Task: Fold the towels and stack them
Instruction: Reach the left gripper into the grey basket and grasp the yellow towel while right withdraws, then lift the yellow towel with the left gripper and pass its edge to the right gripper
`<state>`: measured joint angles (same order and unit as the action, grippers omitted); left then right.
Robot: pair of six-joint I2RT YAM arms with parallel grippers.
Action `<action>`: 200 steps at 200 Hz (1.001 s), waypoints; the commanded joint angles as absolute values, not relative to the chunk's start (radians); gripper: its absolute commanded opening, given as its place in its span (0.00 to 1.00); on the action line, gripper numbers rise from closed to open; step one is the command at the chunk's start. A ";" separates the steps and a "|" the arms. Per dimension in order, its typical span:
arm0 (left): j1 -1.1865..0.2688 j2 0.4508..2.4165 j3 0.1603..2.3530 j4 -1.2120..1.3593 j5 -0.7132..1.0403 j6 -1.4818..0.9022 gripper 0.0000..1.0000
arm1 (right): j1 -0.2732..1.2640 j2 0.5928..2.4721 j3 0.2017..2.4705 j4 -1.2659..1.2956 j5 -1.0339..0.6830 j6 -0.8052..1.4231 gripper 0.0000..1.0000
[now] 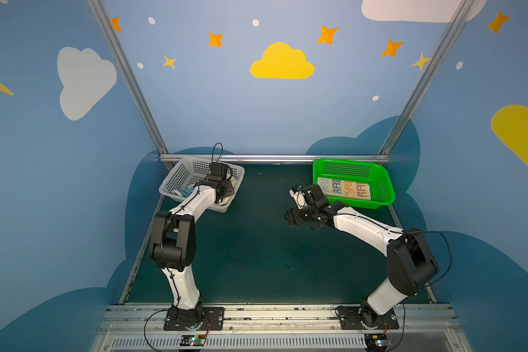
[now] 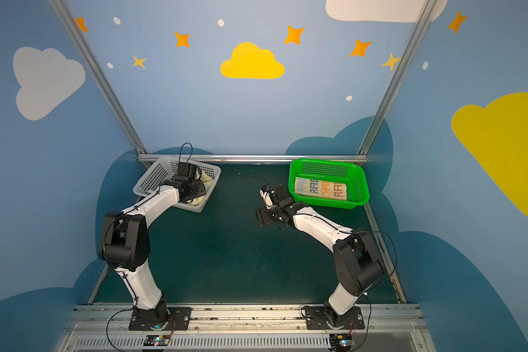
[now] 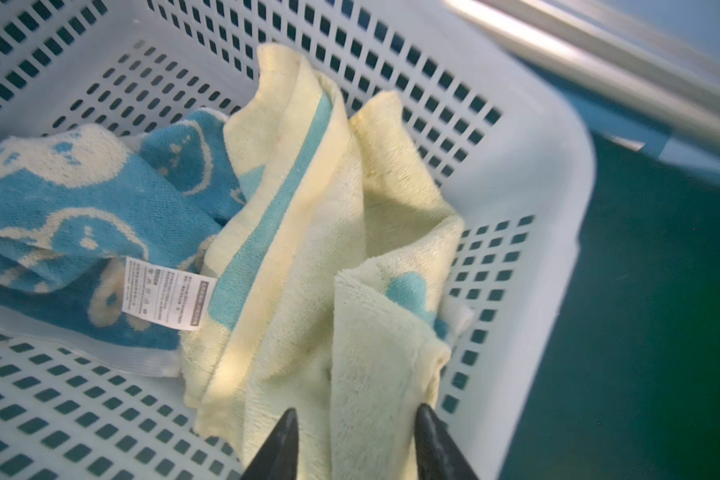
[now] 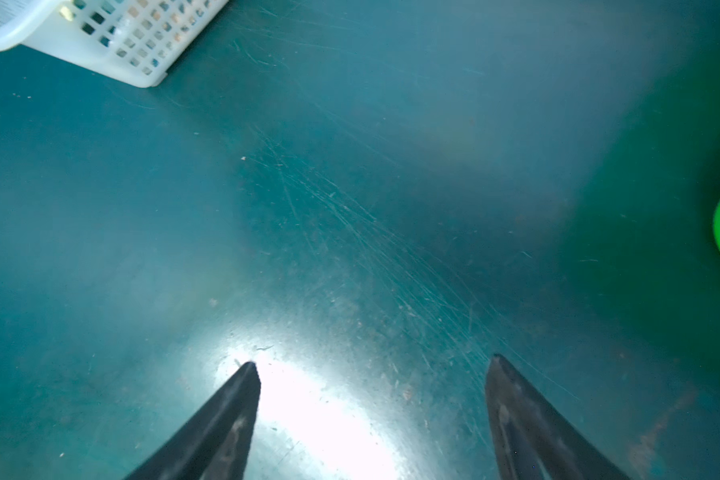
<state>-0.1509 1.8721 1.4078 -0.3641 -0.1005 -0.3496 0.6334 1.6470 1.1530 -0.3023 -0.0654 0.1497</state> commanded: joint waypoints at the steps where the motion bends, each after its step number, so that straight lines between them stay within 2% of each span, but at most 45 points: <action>1: -0.148 1.885 1.425 -0.374 -0.123 -0.341 0.33 | 0.650 1.632 1.187 -0.316 -0.061 0.152 0.81; 14: -0.147 1.891 1.431 -0.364 -0.103 -0.330 0.30 | 0.656 1.634 1.198 -0.322 -0.059 0.153 0.81; 43: -0.148 1.902 1.461 -0.377 -0.090 -0.319 0.04 | 0.673 1.635 1.207 -0.322 -0.047 0.160 0.80; 82: -0.151 1.827 1.500 -0.368 -0.045 -0.283 0.04 | 0.693 1.643 1.213 -0.321 -0.033 0.168 0.80; 112: -0.164 1.723 1.493 -0.324 0.075 -0.266 0.04 | 0.696 1.650 1.208 -0.282 -0.026 0.185 0.80; 137: -0.208 1.623 1.470 -0.276 0.187 -0.197 0.04 | 0.698 1.654 1.211 -0.220 -0.045 0.209 0.79; 200: -0.339 1.422 1.476 -0.292 0.323 -0.112 0.04 | 0.698 1.605 1.192 -0.033 -0.160 0.183 0.77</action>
